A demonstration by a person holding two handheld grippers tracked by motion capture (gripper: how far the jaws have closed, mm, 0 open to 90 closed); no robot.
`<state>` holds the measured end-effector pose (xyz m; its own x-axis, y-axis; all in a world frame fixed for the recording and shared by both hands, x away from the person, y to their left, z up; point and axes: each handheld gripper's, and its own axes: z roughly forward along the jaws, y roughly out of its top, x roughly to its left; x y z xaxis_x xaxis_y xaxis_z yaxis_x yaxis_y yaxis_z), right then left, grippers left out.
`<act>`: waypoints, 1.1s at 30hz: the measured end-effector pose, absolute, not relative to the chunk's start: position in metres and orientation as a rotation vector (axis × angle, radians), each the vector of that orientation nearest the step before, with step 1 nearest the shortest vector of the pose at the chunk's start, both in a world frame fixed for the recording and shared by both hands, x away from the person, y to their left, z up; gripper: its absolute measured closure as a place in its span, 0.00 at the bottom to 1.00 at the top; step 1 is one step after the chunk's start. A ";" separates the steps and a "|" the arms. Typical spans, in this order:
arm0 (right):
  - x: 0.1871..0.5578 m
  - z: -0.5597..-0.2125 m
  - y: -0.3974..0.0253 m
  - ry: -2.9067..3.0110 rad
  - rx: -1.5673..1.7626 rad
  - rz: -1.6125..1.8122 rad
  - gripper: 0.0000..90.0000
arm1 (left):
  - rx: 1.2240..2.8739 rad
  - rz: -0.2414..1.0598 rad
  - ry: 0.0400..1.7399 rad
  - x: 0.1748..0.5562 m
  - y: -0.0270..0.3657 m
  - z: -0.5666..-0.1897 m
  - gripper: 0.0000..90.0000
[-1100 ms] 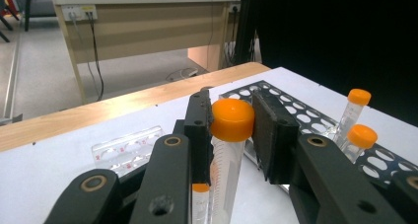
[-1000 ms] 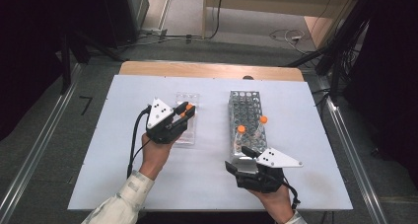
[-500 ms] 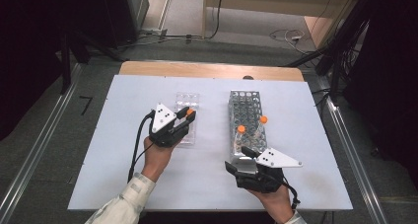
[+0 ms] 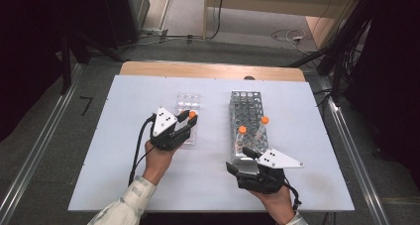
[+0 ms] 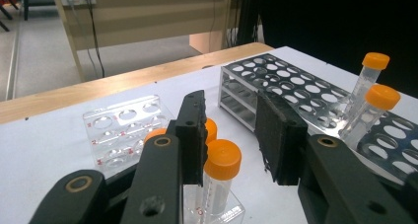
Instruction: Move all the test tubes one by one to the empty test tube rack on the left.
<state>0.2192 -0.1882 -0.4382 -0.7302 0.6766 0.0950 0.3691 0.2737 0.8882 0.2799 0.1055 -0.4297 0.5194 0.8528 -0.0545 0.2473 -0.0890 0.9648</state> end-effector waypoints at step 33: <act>0.260 -0.447 -0.193 2.095 1.089 1.290 0.39 | 1.632 0.654 1.015 0.212 0.111 -0.439 0.24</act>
<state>0.2602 -0.1932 -0.4472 -0.5885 0.8080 0.0292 0.3897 0.2518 0.8858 0.2121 0.1114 -0.4388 0.4893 0.8689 -0.0743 0.2911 -0.0824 0.9531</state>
